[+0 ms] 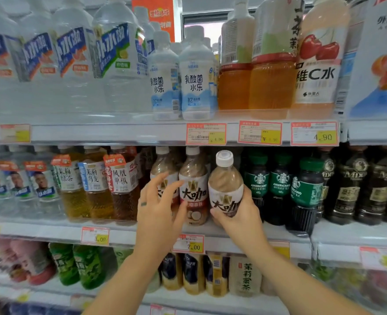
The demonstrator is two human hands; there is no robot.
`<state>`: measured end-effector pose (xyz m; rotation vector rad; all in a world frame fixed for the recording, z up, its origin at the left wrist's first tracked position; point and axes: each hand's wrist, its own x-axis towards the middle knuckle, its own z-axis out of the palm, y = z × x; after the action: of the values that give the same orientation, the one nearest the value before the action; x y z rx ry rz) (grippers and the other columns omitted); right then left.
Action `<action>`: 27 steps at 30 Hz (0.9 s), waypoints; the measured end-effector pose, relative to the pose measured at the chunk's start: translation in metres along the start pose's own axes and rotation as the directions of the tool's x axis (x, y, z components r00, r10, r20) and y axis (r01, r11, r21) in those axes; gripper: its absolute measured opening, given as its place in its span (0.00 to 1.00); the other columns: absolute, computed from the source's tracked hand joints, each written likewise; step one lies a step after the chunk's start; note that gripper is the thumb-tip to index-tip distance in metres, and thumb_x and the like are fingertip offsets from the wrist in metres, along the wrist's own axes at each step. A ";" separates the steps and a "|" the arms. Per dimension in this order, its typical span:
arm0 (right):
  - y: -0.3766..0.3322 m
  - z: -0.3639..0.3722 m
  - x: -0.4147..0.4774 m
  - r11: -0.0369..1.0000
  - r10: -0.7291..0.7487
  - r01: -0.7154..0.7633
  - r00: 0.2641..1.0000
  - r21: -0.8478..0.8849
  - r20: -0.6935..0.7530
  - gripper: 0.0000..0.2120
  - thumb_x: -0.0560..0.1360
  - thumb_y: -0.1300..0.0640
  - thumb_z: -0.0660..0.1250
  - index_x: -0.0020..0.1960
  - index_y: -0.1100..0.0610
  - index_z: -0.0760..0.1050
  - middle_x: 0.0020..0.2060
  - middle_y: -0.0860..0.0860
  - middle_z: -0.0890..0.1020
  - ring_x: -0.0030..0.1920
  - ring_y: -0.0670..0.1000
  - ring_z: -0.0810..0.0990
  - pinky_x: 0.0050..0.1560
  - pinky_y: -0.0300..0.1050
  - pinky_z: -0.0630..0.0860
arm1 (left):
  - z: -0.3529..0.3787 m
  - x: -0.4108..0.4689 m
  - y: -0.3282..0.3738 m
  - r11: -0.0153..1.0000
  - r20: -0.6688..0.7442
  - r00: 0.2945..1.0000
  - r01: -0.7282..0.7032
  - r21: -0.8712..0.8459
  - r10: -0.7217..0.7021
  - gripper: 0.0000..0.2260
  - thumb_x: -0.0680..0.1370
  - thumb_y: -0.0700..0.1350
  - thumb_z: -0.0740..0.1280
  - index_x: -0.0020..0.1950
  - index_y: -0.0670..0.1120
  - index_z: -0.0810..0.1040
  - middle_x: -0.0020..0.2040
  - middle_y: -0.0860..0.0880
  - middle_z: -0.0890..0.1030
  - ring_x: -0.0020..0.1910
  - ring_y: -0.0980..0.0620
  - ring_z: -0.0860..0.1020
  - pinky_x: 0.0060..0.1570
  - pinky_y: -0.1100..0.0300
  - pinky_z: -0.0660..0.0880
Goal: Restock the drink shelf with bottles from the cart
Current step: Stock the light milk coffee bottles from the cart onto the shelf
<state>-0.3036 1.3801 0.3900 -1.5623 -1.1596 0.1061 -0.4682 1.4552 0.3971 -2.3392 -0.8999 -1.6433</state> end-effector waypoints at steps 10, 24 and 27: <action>-0.004 0.008 -0.010 0.995 0.021 -0.020 1.000 -0.093 0.009 0.37 0.72 0.54 0.71 0.74 0.54 0.55 0.67 0.46 0.67 0.68 0.45 0.66 0.64 0.39 0.65 | 0.025 -0.024 -0.028 0.993 0.303 0.949 0.067 0.096 -0.093 0.28 0.75 0.58 0.62 0.74 0.58 0.58 0.77 0.46 0.42 0.75 0.38 0.48 0.64 0.42 0.66; 0.001 0.013 -0.025 0.647 0.003 0.223 0.955 -0.730 0.295 0.27 0.79 0.42 0.47 0.76 0.49 0.52 0.73 0.50 0.29 0.72 0.56 0.60 0.71 0.52 0.59 | 0.024 -0.027 -0.037 0.998 0.323 0.945 0.038 0.042 -0.050 0.27 0.75 0.55 0.63 0.73 0.55 0.62 0.76 0.48 0.41 0.75 0.39 0.46 0.63 0.42 0.67; -0.006 0.015 -0.013 0.662 0.041 0.207 0.950 -0.720 0.311 0.26 0.80 0.43 0.48 0.75 0.52 0.55 0.74 0.48 0.31 0.69 0.56 0.64 0.68 0.52 0.63 | 0.023 -0.027 -0.037 0.999 0.319 0.947 0.031 0.032 -0.039 0.27 0.75 0.55 0.62 0.73 0.55 0.62 0.76 0.47 0.42 0.75 0.39 0.47 0.60 0.41 0.70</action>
<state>-0.3231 1.3806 0.3833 -2.2724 -1.6470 -0.2447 -0.4758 1.4851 0.3554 -2.6316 -1.0161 -1.2719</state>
